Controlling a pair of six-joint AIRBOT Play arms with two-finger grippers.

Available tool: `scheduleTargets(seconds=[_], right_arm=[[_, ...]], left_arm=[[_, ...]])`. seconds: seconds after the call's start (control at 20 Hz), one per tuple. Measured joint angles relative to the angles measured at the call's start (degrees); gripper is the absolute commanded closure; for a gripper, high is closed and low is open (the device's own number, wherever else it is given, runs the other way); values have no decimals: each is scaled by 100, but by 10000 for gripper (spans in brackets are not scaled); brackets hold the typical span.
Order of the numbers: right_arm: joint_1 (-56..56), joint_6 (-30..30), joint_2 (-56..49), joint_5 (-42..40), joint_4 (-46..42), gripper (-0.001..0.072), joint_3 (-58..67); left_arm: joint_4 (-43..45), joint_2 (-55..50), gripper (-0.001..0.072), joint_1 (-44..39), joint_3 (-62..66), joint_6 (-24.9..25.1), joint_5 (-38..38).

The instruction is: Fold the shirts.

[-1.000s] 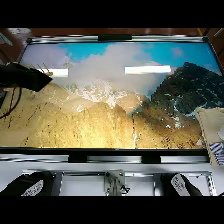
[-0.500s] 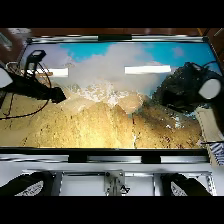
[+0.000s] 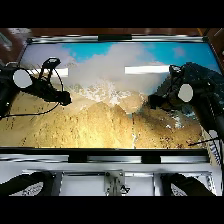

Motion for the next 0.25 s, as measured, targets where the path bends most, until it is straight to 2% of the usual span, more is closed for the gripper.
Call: scheduleTargets(seconds=[0.25], right_arm=[[26,0,-7,-7,-22,155,0]], left_arm=[[39,-13,192,-11,0,-4,24]])
